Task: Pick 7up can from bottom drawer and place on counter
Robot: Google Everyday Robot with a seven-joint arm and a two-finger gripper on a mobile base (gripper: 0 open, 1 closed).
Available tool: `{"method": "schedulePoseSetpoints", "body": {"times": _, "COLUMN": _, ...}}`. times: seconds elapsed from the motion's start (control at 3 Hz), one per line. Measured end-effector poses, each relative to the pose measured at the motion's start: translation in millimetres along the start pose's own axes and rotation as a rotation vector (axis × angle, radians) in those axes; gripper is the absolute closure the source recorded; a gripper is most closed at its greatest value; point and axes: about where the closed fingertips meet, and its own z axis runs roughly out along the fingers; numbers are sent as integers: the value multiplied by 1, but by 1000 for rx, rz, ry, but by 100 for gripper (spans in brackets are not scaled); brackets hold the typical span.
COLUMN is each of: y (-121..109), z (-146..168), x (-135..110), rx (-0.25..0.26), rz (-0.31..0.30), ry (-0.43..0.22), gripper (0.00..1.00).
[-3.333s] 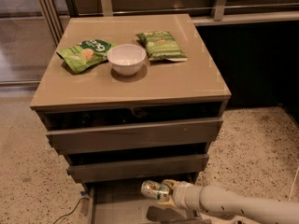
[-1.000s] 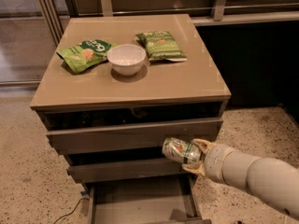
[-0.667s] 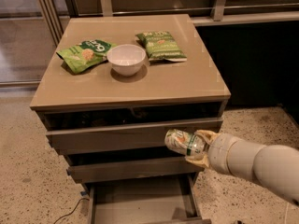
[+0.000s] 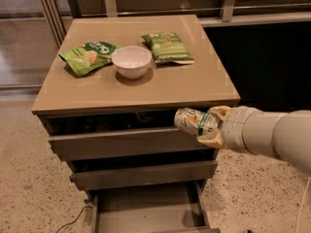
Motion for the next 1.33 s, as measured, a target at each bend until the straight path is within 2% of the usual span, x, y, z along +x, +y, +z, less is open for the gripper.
{"method": "schedulePoseSetpoints", "body": {"times": 0.67, "y": -43, "z": -35, "x": -46, "rx": 57, "rz": -73, "ry": -11, "gripper": 100}}
{"method": "schedulePoseSetpoints", "body": {"times": 1.0, "y": -71, "z": -40, "x": -73, "rx": 102, "rz": -128, "ry": -49, "gripper": 100}}
{"method": "schedulePoseSetpoints", "body": {"times": 1.33, "y": -81, "z": -26, "x": -77, "rx": 114, "rz": -129, "ry": -76, "gripper": 100}}
